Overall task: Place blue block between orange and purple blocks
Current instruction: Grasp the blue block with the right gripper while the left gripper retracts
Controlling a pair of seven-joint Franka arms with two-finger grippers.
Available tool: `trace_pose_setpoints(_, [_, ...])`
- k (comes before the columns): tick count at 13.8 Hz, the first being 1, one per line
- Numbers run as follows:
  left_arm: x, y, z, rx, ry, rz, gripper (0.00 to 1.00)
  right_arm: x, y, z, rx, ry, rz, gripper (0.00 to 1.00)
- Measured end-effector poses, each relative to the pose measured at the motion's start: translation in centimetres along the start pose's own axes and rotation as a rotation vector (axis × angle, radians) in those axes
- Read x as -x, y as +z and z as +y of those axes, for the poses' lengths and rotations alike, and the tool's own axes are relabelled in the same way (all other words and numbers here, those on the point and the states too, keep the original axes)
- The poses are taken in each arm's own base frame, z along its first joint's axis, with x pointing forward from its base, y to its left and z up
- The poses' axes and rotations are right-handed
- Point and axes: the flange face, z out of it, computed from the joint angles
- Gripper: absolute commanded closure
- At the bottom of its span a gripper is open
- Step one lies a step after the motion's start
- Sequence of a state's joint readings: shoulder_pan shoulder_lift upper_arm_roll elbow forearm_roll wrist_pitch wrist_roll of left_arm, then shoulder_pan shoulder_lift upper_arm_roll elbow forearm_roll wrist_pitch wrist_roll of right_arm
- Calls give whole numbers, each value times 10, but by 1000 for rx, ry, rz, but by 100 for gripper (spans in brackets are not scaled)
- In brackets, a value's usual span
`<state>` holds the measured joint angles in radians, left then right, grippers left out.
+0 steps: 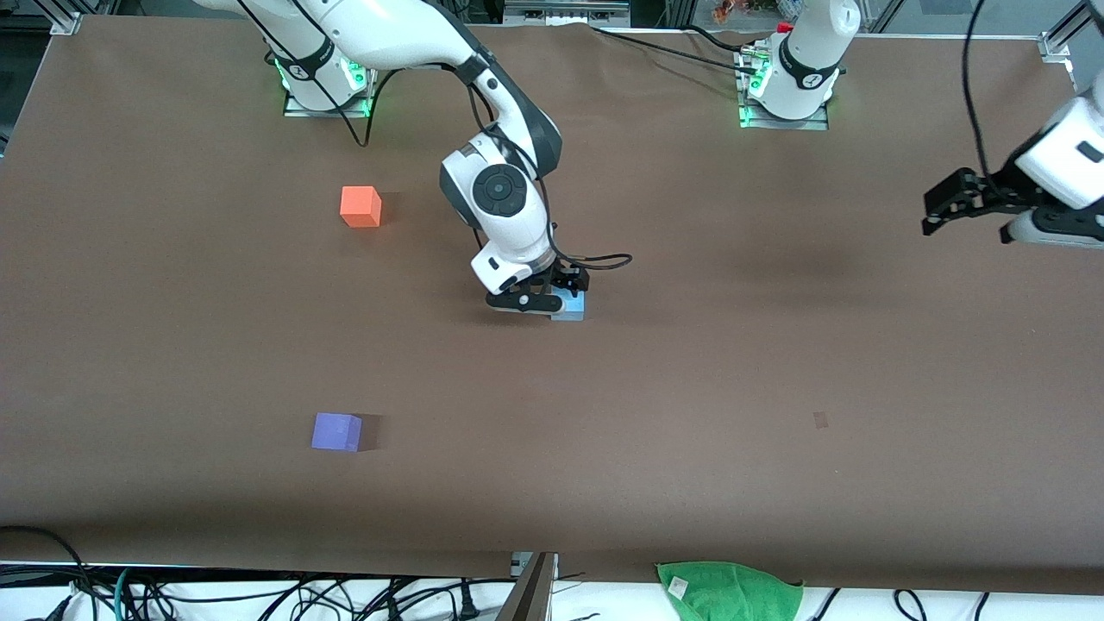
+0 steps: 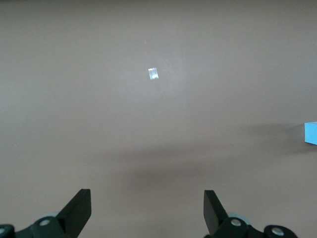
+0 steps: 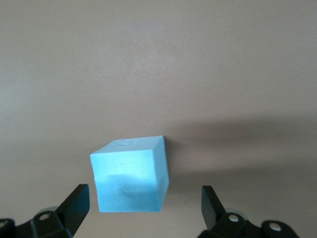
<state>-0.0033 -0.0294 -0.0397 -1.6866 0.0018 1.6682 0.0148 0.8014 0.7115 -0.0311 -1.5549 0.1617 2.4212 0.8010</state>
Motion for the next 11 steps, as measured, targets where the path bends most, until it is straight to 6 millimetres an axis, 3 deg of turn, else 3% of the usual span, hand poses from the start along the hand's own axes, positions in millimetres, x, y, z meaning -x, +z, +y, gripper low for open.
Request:
trace_pose_setpoints(5, [14,8,4,-2,-45,-46,0,25,35,-24,-8,-23,57,0])
trace_pose_setpoints(9, [14,8,4,-2,-50,-49,0,25,56,-21,43,-86,98,1])
trace_pose_setpoints(10, [14,8,4,-2,-52,-49,0,24,56,-20,46,-88,101,12])
trace_pose_setpoints(11, [14,8,4,-2,-55,-50,0,23,56,-20,46,-87,103,29])
